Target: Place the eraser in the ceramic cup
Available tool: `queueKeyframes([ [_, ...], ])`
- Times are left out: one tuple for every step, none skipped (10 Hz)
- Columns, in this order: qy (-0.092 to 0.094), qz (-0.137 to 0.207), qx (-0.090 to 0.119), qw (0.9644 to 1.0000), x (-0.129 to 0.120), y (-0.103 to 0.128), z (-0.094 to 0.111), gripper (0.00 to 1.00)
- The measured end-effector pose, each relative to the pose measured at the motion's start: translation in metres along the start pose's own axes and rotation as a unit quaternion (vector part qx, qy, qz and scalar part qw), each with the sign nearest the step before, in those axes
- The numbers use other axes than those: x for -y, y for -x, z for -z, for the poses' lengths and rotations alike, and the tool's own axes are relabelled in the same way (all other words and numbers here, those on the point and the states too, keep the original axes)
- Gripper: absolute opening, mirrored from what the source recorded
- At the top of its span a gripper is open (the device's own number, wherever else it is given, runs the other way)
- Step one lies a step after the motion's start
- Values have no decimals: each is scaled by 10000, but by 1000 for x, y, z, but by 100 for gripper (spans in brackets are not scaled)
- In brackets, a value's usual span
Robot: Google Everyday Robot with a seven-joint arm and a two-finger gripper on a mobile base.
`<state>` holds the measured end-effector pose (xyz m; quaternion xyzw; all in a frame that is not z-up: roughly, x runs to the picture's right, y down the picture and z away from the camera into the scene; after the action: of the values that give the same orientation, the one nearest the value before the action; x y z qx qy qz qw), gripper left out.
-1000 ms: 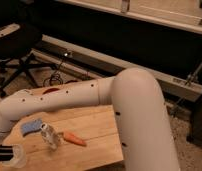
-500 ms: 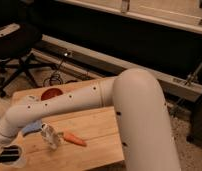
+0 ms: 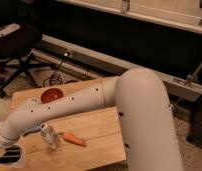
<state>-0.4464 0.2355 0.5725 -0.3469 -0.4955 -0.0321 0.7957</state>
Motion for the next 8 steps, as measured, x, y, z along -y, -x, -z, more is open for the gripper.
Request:
queueKeyframes([
  [-109, 3, 78, 9999, 1, -1, 2, 0],
  [-222, 29, 165, 9996, 3, -1, 5, 0],
  [-376, 82, 272, 9989, 4, -2, 8, 0],
  [-492, 108, 335, 9982, 5, -4, 11, 0],
  [-585, 131, 376, 9975, 4, -8, 13, 3],
  [-625, 165, 397, 9971, 2, -11, 14, 10],
  [-645, 204, 427, 9968, -1, -12, 14, 21],
  [-650, 231, 463, 9965, -4, -12, 12, 31],
])
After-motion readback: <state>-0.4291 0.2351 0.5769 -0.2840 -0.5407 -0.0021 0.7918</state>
